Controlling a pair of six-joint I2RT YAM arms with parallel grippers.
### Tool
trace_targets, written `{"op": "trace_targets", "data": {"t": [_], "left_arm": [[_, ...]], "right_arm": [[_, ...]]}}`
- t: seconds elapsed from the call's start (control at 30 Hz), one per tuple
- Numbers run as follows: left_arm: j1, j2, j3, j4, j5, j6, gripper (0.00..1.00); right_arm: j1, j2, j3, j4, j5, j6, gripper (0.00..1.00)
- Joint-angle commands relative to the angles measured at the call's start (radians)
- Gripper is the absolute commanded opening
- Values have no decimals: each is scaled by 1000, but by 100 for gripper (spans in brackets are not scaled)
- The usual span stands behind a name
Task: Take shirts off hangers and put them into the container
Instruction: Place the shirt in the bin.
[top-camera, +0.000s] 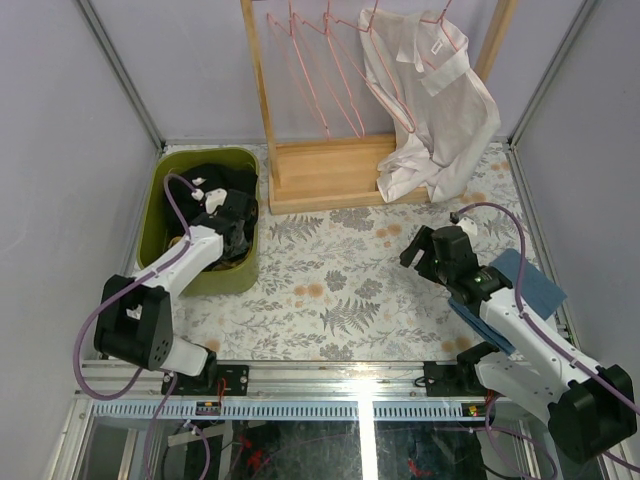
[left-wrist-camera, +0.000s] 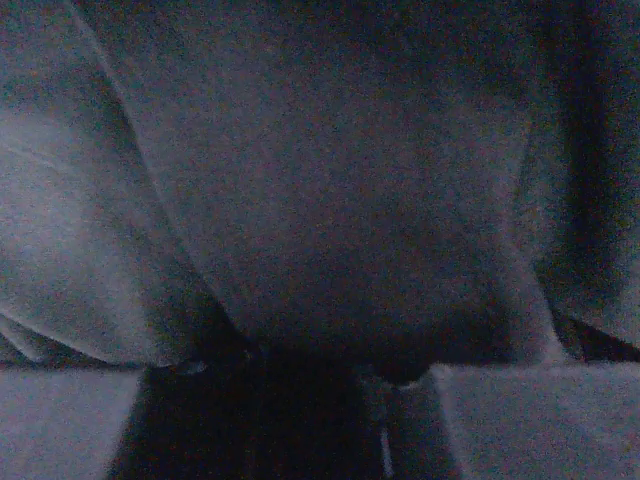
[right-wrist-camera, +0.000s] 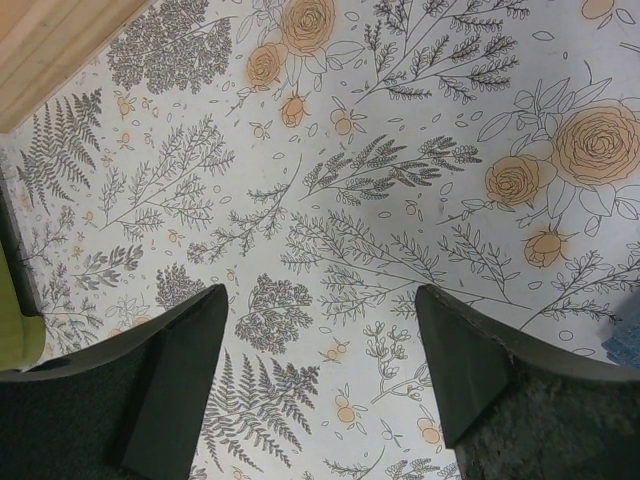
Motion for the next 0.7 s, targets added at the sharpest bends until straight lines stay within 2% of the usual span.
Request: {"op": "trace_targets", "data": {"t": [0.0, 0.13, 0.23, 0.43, 0.67], "left_arm": [[6, -16, 13, -41, 53, -6, 32], [6, -142, 70, -90, 25, 19, 60], [5, -211, 108, -121, 13, 34, 73], [6, -277, 128, -134, 34, 58, 85], [6, -303, 169, -120, 59, 74, 86]], "right_arm": [[4, -36, 19, 14, 19, -5, 83], [3, -43, 16, 18, 28, -5, 83], [4, -36, 19, 24, 20, -3, 83], [4, -20, 27, 31, -9, -16, 84], [5, -64, 10, 47, 1, -36, 84]]}}
